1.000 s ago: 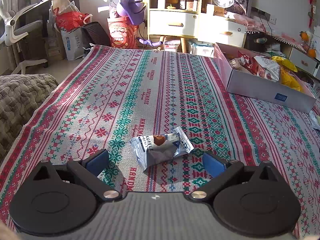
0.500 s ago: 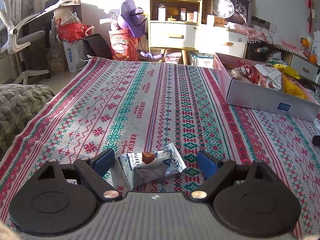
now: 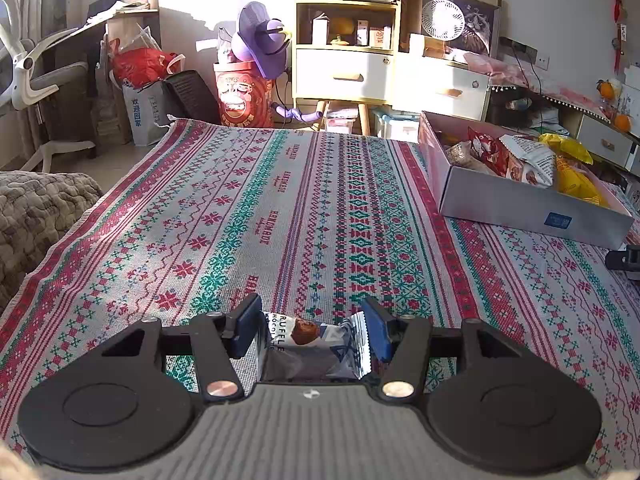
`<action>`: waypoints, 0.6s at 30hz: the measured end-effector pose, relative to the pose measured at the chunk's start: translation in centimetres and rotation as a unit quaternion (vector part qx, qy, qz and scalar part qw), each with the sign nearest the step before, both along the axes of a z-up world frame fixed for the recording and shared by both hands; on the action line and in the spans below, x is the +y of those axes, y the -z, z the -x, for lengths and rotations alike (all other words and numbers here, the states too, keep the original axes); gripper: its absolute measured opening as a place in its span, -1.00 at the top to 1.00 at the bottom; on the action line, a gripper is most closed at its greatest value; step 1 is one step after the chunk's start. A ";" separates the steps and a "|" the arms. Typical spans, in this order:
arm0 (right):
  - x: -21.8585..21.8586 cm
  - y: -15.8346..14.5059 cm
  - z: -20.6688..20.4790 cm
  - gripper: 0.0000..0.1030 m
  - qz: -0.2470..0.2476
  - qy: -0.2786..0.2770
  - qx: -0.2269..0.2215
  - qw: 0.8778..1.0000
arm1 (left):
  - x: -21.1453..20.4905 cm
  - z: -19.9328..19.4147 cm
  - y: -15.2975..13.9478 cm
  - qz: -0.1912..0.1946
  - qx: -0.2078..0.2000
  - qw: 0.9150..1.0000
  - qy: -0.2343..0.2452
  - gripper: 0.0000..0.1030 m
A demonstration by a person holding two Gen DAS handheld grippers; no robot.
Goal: Organize snacks
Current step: 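Grasp the silver chocolate with the left tool while the right tool grasps the cream-and-red packet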
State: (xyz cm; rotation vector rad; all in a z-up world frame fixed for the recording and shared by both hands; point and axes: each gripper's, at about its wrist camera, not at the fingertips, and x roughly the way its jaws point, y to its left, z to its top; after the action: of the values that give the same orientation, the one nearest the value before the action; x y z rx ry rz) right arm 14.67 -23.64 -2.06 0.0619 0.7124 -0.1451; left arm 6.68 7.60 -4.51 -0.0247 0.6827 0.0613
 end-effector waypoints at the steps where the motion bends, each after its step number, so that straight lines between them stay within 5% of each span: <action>1: -0.1 0.0 0.0 -0.59 0.001 0.003 0.000 1.000 | 0.0 0.0 -0.1 0.001 0.001 1.000 0.000 -0.12; 5: -0.3 -0.3 0.1 -0.26 0.001 0.008 0.001 1.000 | -0.2 0.1 -0.2 0.005 0.006 1.000 0.003 -0.01; 18: -1.3 -0.6 1.2 -0.10 -0.009 0.001 0.009 1.000 | -0.6 -0.1 -0.5 0.022 0.021 0.999 0.023 0.11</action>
State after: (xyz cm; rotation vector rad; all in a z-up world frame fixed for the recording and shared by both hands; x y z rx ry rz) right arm 13.49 -24.90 -1.44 0.0789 0.7313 -0.1410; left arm 6.80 6.96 -4.01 -0.0493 0.7262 0.0032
